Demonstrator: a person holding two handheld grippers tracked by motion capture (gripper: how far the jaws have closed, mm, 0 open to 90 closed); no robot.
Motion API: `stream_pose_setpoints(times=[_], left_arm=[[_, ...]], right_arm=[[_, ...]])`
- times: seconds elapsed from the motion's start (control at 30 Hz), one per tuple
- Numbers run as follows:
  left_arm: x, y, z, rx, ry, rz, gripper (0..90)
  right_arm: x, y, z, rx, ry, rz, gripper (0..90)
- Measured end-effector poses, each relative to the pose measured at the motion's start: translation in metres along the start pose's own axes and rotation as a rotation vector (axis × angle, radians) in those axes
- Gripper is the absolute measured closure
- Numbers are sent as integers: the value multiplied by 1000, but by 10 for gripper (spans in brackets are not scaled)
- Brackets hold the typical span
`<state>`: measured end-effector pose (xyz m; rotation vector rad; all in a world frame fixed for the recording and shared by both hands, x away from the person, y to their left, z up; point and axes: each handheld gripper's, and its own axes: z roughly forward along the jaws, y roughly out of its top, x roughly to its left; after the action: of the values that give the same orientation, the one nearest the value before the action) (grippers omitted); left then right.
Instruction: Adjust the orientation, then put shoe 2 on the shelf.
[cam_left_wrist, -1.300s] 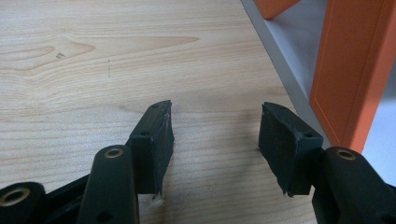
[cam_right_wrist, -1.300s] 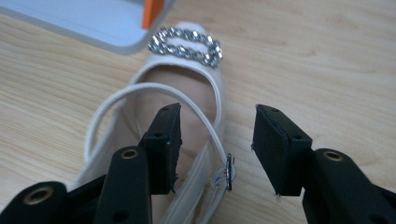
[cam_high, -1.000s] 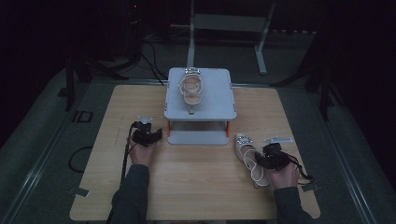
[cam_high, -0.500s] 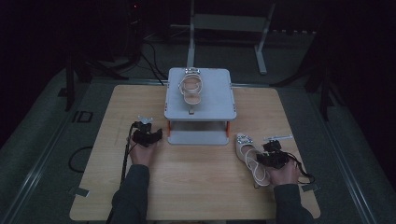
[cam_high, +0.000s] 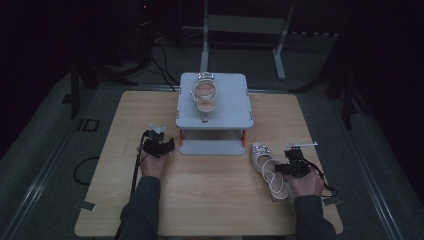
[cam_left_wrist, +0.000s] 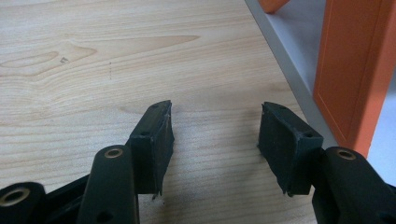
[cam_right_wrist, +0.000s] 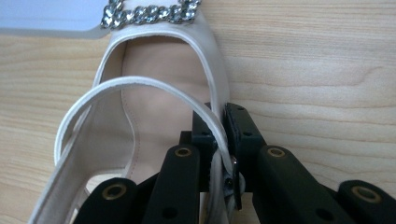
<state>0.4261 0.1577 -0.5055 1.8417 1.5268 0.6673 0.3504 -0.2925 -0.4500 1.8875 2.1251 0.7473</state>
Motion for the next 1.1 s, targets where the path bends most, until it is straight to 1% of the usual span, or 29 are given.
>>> stream_pose_setpoints(times=[0.07,0.17,0.23,0.27,0.33,0.67,0.87,1.1], left_arm=[[0,0,0,-1,0,-1,450],[-1,0,0,1,5,4,450],[-1,0,0,1,3,3,450],[-1,0,0,1,4,3,449],[-1,0,0,1,5,4,450],[-1,0,0,4,7,3,449],[0,0,0,2,6,0,449],[-1,-1,-1,1,23,-11,450]], right_arm=[[0,1,-1,-8,8,14,836],[0,3,-1,-16,14,22,837],[-1,5,-1,-16,48,27,838],[0,6,-2,-17,55,35,838],[0,7,-3,-27,56,44,837],[-7,17,-13,-80,69,99,836],[-6,27,-21,-111,71,128,836],[-6,45,-28,-145,75,156,836]])
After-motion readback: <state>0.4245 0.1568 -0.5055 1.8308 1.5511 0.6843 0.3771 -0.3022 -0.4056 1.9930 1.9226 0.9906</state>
